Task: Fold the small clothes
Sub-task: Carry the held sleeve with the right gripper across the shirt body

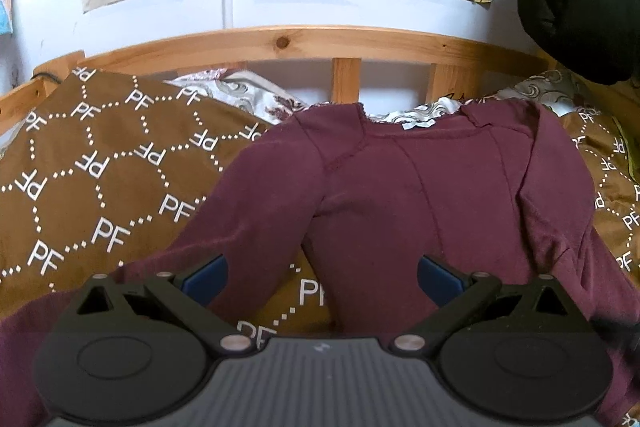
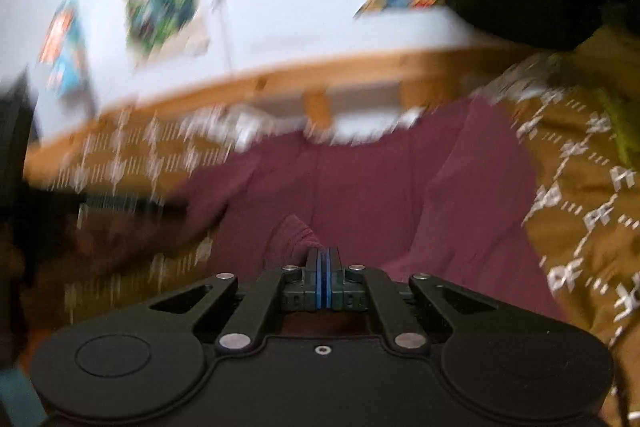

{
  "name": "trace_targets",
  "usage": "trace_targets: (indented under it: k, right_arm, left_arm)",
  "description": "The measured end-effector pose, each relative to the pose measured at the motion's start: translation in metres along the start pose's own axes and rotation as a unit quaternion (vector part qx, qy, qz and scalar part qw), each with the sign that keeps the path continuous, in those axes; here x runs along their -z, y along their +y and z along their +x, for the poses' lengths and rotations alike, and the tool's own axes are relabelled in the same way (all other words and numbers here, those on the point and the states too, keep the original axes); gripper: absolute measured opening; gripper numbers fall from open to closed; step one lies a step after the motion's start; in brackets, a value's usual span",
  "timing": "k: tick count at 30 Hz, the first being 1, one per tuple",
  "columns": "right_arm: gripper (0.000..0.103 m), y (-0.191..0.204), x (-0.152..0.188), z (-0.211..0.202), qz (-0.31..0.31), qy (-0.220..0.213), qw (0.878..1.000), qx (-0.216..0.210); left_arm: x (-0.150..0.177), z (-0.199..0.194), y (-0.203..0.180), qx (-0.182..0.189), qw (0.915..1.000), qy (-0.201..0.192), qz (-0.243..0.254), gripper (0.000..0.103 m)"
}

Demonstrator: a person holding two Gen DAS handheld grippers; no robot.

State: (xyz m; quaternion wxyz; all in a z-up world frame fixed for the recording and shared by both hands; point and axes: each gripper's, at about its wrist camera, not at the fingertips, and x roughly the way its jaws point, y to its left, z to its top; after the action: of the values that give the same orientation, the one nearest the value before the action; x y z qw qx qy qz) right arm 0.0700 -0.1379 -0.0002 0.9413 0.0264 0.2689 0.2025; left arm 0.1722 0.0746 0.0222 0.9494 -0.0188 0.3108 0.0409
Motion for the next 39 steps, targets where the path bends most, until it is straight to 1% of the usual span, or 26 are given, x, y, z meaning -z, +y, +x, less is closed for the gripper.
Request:
trace_targets:
  k: [3,5,7,8,9,10,11,13,16,18,20,21,22,23,25,27,28,30,31,32,34,35,36,37,38,39]
  right_arm:
    - [0.002,0.015,0.021,0.003,-0.061,0.041,0.997,-0.005]
    - [0.007,0.020,0.029,0.003,-0.096,0.066,0.993,-0.013]
    - [0.022,0.020,0.033,-0.003,-0.112,0.059,0.992,-0.017]
    - [0.026,0.019,0.033,-0.005,-0.118,0.054,0.991,-0.020]
    - [0.034,0.018,0.032,-0.007,-0.123,0.049,0.991,-0.021]
    - [0.040,0.018,0.031,-0.009,-0.127,0.043,0.991,-0.021]
    - [0.042,0.019,0.029,-0.010,-0.128,0.041,0.991,-0.022]
    - [0.054,0.021,0.026,-0.009,-0.134,0.037,0.990,-0.024]
    - [0.061,0.030,0.019,-0.005,-0.156,0.022,0.987,-0.024]
    - [0.067,0.043,0.016,0.005,-0.192,0.028,0.981,-0.014]
    - [0.065,0.057,0.020,0.025,-0.242,0.067,0.968,-0.005]
    - [0.047,0.061,0.023,0.032,-0.256,0.082,0.963,-0.003]
    - [0.021,0.063,0.025,0.038,-0.262,0.092,0.961,0.002]
    - [0.015,0.065,0.026,0.043,-0.263,0.101,0.960,0.010]
    - [0.011,0.062,0.023,0.045,-0.246,0.096,0.965,0.010]
    - [0.010,0.061,0.015,0.040,-0.222,0.066,0.973,-0.005]
    - [0.010,0.063,0.011,0.035,-0.218,0.045,0.975,-0.022]
    - [0.010,0.073,0.008,0.028,-0.235,0.014,0.970,-0.061]
    - [0.012,0.080,0.009,0.027,-0.256,0.011,0.963,-0.077]
    - [0.015,0.085,0.012,0.030,-0.276,0.020,0.957,-0.088]
    - [0.037,0.088,0.019,0.037,-0.286,0.042,0.952,-0.097]
    - [0.043,0.087,0.021,0.040,-0.280,0.051,0.953,-0.106]
    - [0.053,0.082,0.022,0.040,-0.267,0.059,0.956,-0.107]
    - [0.060,0.075,0.021,0.038,-0.251,0.057,0.961,-0.107]
    - [0.063,0.068,0.020,0.034,-0.235,0.051,0.965,-0.104]
    - [0.068,0.058,0.018,0.030,-0.220,0.045,0.970,-0.097]
  left_arm:
    - [0.000,-0.001,0.002,0.001,1.0000,0.000,-0.003,0.103]
    - [0.002,-0.001,0.002,0.000,1.0000,0.000,-0.001,0.103]
    - [0.003,0.000,0.001,0.001,1.0000,0.006,-0.002,0.103]
    - [0.004,0.001,0.001,0.003,1.0000,0.008,-0.002,0.103]
    - [0.005,0.002,0.000,0.004,0.9999,0.012,-0.002,0.103]
    - [0.005,0.003,-0.001,0.005,0.9999,0.015,-0.001,0.103]
    - [0.006,0.003,-0.001,0.006,0.9999,0.016,0.000,0.103]
    - [0.007,0.003,-0.002,0.006,0.9998,0.016,0.000,0.103]
    - [0.008,0.003,-0.003,0.007,0.9998,0.021,-0.001,0.102]
    - [0.009,0.005,-0.003,0.006,0.9996,0.027,-0.001,0.102]
    - [0.010,0.006,-0.002,0.006,0.9995,0.031,-0.004,0.103]
    - [0.010,0.006,-0.001,0.006,0.9994,0.033,-0.006,0.103]
    - [0.011,0.006,0.000,0.007,0.9994,0.034,-0.007,0.103]
    - [0.011,0.005,0.001,0.006,0.9993,0.035,-0.008,0.103]
    - [0.011,0.005,0.005,0.004,0.9993,0.035,-0.009,0.103]
    - [0.009,0.004,0.009,-0.005,0.9995,0.028,-0.015,0.103]
    - [0.007,0.003,0.012,-0.012,0.9995,0.019,-0.023,0.103]
    - [0.003,0.000,0.020,-0.023,0.9987,0.001,-0.046,0.103]
    - [0.001,0.000,0.024,-0.025,0.9981,-0.004,-0.055,0.103]
    - [-0.001,0.000,0.026,-0.028,0.9976,-0.006,-0.062,0.103]
    - [-0.002,0.002,0.028,-0.031,0.9976,0.001,-0.062,0.103]
    - [-0.001,0.003,0.027,-0.031,0.9978,0.006,-0.059,0.103]
    - [0.000,0.005,0.025,-0.030,0.9981,0.011,-0.054,0.103]
    - [0.002,0.006,0.023,-0.027,0.9983,0.015,-0.049,0.103]
    - [0.004,0.007,0.020,-0.021,0.9986,0.020,-0.043,0.103]
    - [0.006,0.009,0.016,-0.012,0.9989,0.025,-0.037,0.103]
